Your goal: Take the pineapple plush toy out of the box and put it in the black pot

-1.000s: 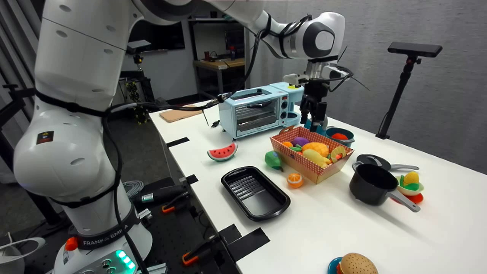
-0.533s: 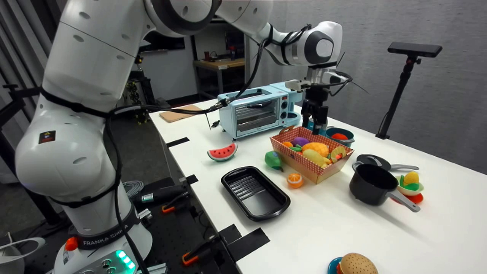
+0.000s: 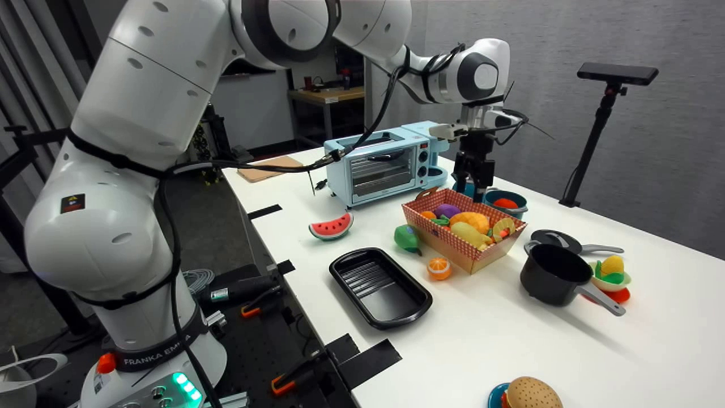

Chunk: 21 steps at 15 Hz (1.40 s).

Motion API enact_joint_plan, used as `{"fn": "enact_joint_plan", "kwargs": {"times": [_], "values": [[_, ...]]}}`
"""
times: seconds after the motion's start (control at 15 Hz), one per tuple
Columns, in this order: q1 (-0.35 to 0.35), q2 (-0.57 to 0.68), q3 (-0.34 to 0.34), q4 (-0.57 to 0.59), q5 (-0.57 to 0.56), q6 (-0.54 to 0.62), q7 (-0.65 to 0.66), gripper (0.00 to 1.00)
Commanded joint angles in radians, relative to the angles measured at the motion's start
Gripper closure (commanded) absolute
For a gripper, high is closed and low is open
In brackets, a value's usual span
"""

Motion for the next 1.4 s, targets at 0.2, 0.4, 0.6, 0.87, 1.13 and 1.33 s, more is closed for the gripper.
{"fn": "enact_joint_plan", "kwargs": {"times": [0.2, 0.4, 0.6, 0.87, 1.13, 1.33], "values": [[0.025, 0.076, -0.029, 0.081, -0.032, 0.006, -0.013, 0.0], [0.029, 0.11, -0.032, 0.104, -0.038, 0.005, -0.02, 0.0], [0.034, 0.149, -0.038, 0.133, -0.044, 0.001, -0.028, 0.0], [0.037, 0.197, -0.045, 0.181, -0.049, -0.01, -0.043, 0.0], [0.036, 0.237, -0.048, 0.227, -0.052, -0.017, -0.064, 0.0], [0.036, 0.251, -0.048, 0.245, -0.05, -0.014, -0.073, 0.0]]}}
